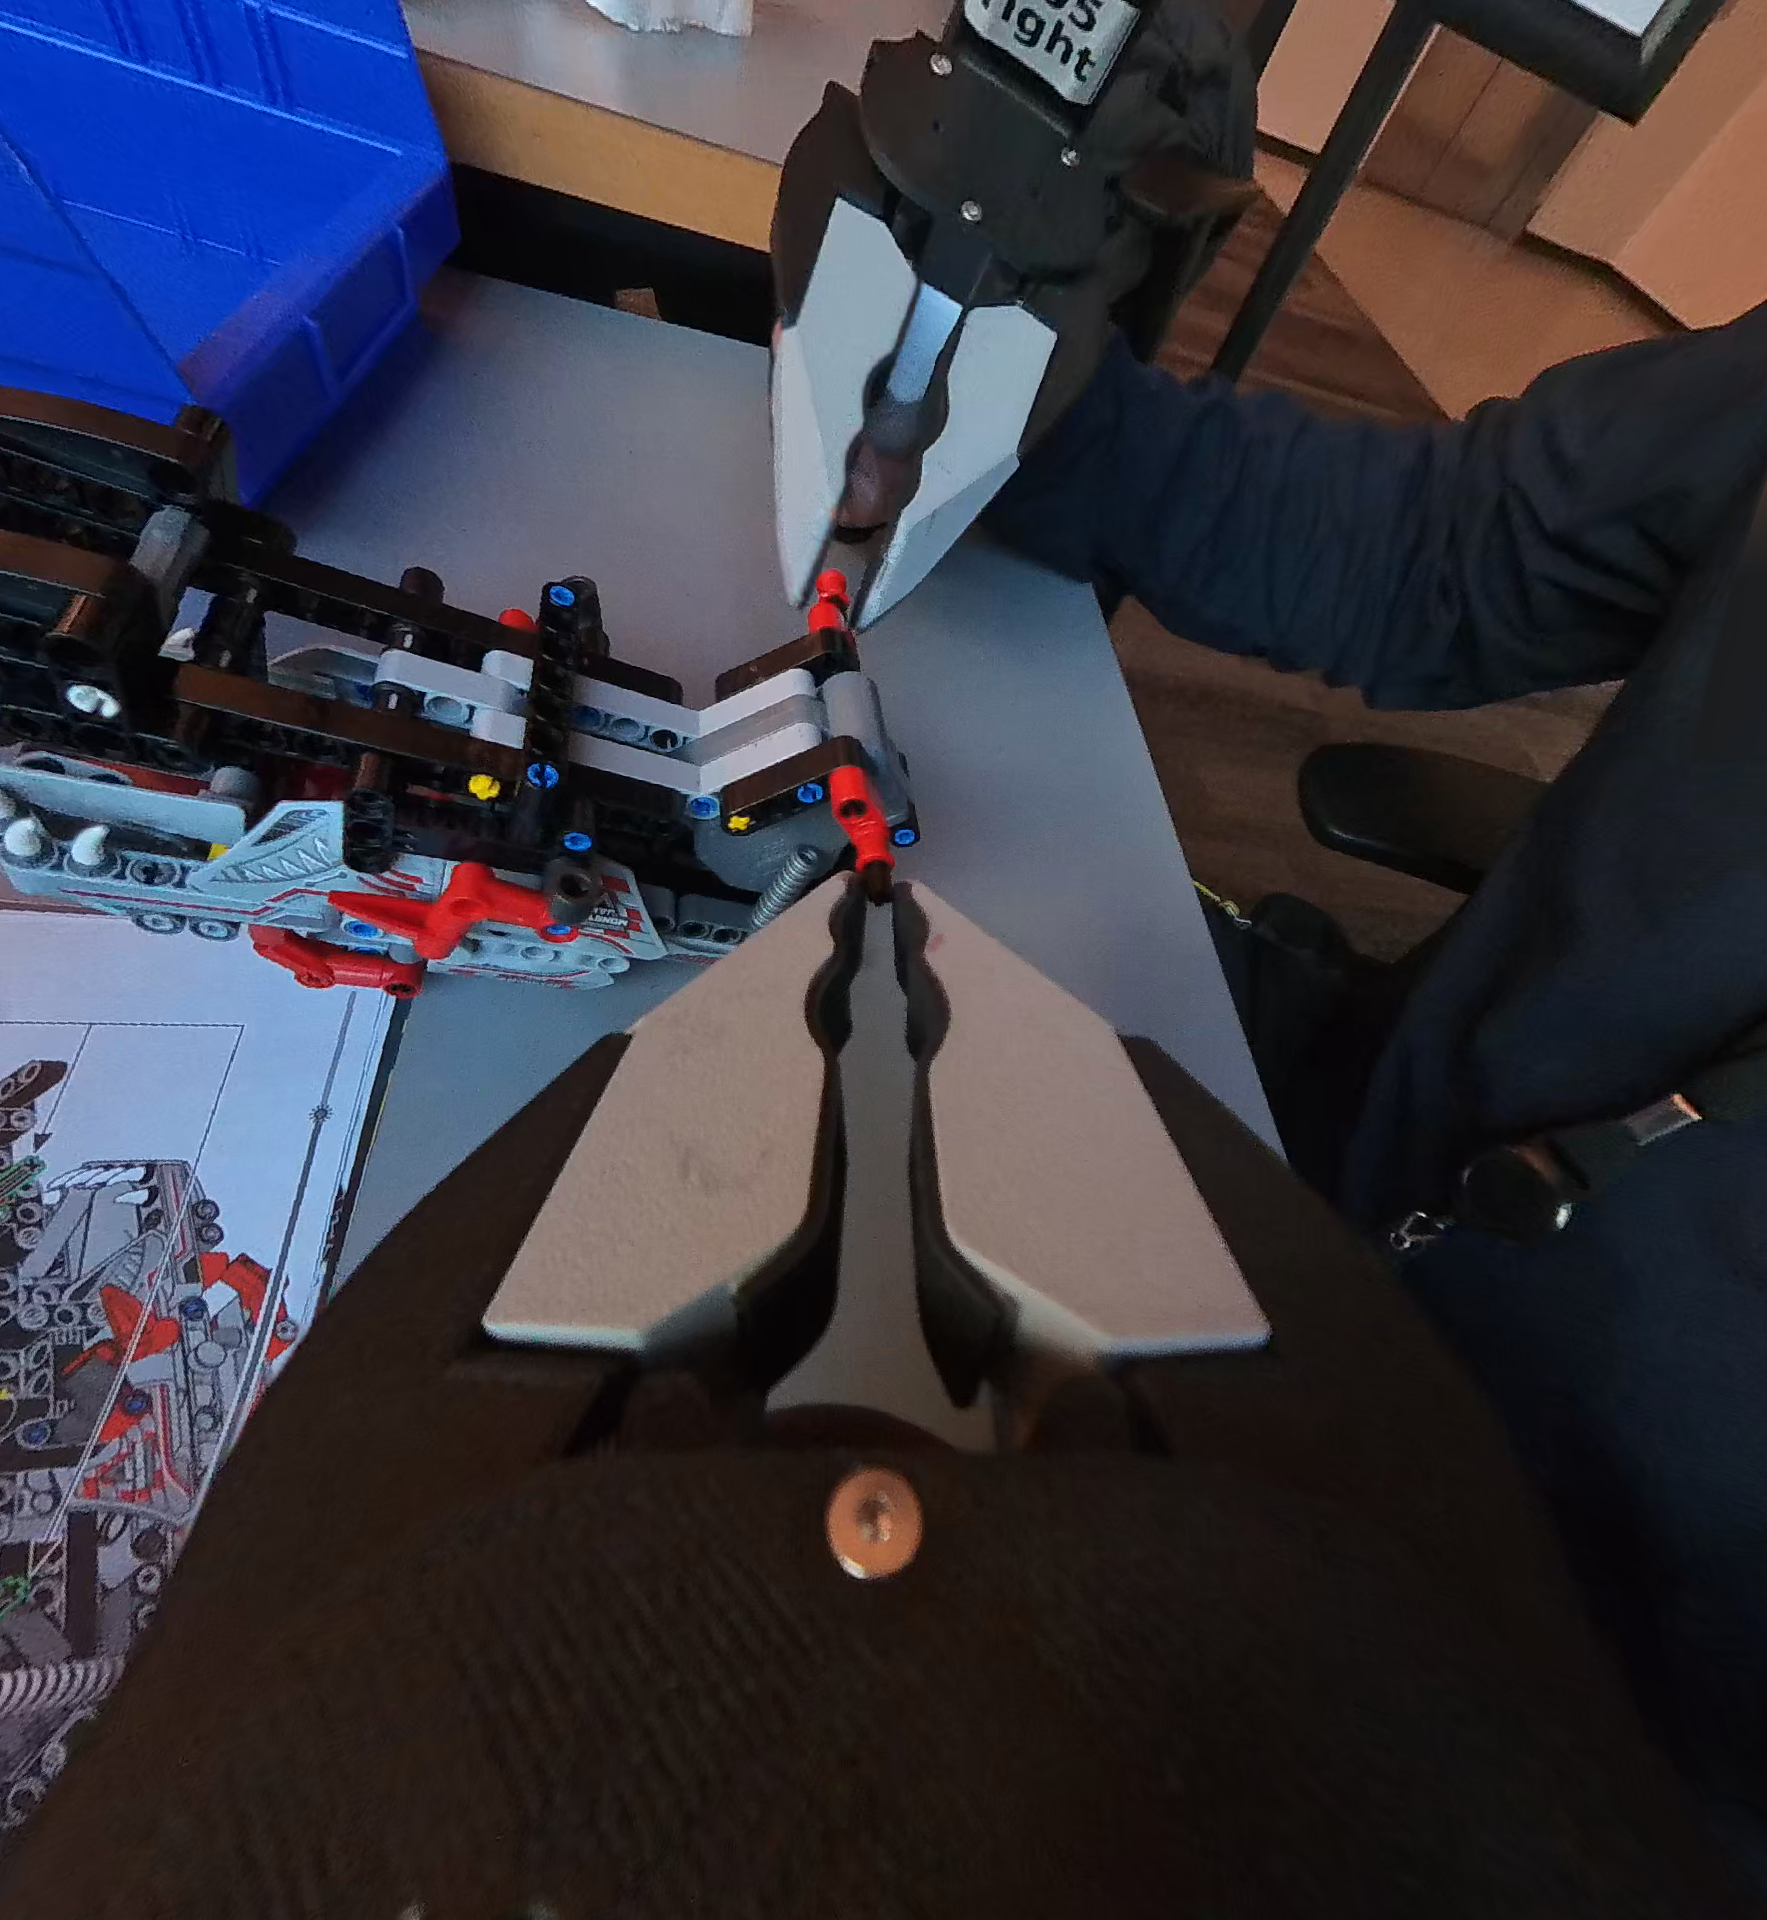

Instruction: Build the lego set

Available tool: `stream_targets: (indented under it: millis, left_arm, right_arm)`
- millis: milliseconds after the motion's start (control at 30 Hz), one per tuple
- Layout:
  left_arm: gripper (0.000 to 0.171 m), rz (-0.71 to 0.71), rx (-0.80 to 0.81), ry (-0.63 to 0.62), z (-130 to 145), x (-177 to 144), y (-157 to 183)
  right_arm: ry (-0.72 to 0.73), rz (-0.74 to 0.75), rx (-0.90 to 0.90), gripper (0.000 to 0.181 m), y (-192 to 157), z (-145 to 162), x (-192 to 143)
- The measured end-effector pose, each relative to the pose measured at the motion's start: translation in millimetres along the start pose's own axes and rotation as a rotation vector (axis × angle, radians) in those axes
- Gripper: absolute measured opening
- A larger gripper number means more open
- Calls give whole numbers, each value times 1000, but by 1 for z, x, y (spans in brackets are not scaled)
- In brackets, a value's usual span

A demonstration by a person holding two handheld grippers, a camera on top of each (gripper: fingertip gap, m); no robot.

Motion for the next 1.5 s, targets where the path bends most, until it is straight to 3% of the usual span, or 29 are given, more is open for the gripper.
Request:
stream_targets:
  millis: [300,567,700,967,1033,1100,1167,1200,1300,1500]
  left_arm:
    - [1,-64,64,23,2,1,-2]
    - [1,-25,86,-45,3,4,3]
    - [1,-44,105,-50,2,1,-1]
    - [0,-63,126,-56,6,-5,-2]
    - [0,-76,121,-48,6,-7,-2]
    - [0,-77,111,-42,5,-8,-1]
    - [20,-85,87,-48,4,-6,-1]
    - [21,-79,81,-54,4,-5,0]
    - [1,-91,139,-44,3,0,2]
    - [1,-104,176,-52,4,1,4]
  right_arm:
    - [-38,-78,-89,2,-4,-2,2]
    - [-146,-160,-239,2,-9,-12,13]
    - [-128,-179,-188,2,-7,-12,15]
    - [-44,-129,-109,2,-7,-10,14]
    - [-44,-112,-89,13,-6,-9,14]
    - [-48,-119,-81,6,-9,-7,16]
    - [-54,-110,-89,6,-10,-6,17]
    - [-55,-105,-88,10,-10,-6,17]
    - [-28,-90,-68,18,-8,-11,15]
    - [-88,33,-118,26,0,-16,13]
Point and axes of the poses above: each gripper's, where its closed fingertips meet, x out along the fingers, z out of its underside, y = z × x across the jaws, the point moved 3 cm from there along -x, back along the fingers, and after that the axes turned 12 degrees about -x, right-handed, at the moved point
